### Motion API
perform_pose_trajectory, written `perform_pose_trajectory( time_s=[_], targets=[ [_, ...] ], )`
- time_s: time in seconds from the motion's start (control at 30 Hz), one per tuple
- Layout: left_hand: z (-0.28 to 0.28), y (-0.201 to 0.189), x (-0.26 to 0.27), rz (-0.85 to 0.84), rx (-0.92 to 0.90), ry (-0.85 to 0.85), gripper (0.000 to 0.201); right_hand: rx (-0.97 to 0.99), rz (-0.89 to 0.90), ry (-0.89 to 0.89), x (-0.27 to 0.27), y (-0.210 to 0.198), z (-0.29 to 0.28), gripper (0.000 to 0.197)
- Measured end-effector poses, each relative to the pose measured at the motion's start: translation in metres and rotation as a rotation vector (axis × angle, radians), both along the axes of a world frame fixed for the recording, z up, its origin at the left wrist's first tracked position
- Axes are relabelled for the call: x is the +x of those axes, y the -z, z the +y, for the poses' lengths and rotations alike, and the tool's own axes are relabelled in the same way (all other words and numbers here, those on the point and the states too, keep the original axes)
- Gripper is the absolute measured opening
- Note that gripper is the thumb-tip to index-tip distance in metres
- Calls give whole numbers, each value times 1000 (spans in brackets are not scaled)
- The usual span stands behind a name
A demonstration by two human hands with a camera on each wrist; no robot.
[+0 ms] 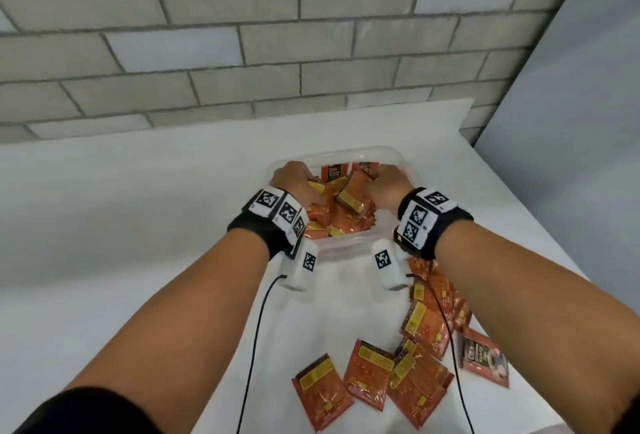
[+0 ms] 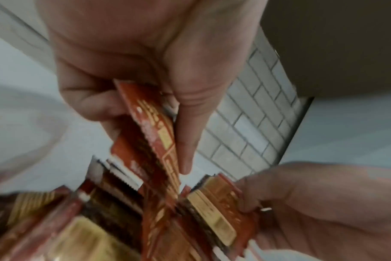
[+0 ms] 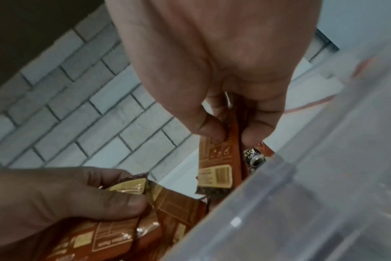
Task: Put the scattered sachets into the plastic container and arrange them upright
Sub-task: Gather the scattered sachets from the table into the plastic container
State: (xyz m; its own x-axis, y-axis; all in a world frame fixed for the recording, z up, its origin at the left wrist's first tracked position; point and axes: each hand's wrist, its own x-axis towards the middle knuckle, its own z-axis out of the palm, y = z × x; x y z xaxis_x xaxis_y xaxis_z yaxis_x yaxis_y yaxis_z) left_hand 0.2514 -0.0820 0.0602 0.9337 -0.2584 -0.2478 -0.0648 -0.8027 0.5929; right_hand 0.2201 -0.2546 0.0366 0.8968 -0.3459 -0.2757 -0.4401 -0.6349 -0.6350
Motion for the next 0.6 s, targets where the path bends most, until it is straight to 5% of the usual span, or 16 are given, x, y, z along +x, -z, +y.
perform_pose_trajectory(
  time_s=[0.13,0.3,0.47,0.6],
  targets=[
    [-11,14,3,47,48,18,65,-176,74,-41,14,14,6,35],
    [-9,19,0,54,31,-10,81,-124,47,-109,11,13,9,27],
    [3,-8,-22,10,-104,34,65,-44,-52,-151,-15,-11,4,48],
    [19,-25,-57,-14,-207,137,35,80,-218,-110,-55,-32,-6,19]
  ],
)
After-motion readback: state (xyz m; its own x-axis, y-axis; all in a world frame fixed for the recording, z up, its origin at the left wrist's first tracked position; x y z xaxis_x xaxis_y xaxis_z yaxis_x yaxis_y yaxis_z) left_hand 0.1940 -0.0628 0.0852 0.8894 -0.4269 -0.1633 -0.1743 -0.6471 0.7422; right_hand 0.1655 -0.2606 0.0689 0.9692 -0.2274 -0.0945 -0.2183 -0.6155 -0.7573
